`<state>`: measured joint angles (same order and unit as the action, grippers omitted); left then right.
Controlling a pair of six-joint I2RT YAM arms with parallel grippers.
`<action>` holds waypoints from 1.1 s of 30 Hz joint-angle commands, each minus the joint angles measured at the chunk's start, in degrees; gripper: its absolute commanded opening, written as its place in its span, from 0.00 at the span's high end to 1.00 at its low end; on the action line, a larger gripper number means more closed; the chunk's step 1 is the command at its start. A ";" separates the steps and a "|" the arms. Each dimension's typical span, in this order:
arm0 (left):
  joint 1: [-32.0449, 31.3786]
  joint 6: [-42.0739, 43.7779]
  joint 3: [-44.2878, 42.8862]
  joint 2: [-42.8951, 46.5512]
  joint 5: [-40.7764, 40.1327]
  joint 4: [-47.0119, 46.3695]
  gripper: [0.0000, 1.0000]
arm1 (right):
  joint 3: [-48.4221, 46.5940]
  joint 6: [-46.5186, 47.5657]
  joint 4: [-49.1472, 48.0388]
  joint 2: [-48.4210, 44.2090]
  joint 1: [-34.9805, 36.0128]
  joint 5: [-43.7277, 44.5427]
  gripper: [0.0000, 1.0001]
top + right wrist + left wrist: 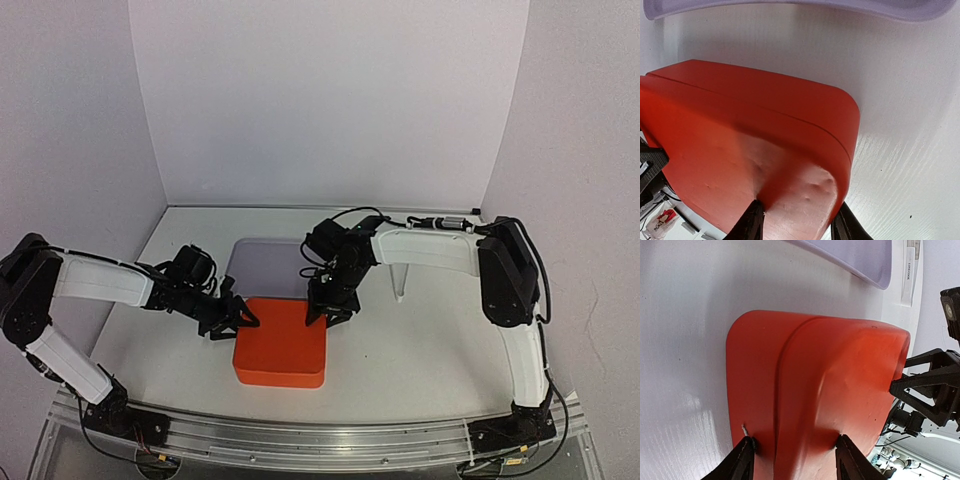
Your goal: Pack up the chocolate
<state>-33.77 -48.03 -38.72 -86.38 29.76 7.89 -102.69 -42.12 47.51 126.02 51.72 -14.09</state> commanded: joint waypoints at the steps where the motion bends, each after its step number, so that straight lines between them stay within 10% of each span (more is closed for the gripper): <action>1: -2.53 -2.53 2.95 -5.66 1.78 -6.27 0.61 | 3.59 -1.33 -5.29 7.12 3.89 -6.57 0.62; 21: -2.44 1.02 -9.35 3.23 -12.41 6.60 0.02 | 4.47 1.42 -5.32 -3.56 0.10 1.05 0.32; 33: 2.03 6.00 -11.38 -0.63 -9.03 6.36 0.01 | 3.95 2.13 -5.88 -3.86 -1.58 2.02 0.24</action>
<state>-33.72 -44.80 -49.45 -85.34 16.92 15.62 -98.30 -40.71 41.78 124.27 51.14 -13.67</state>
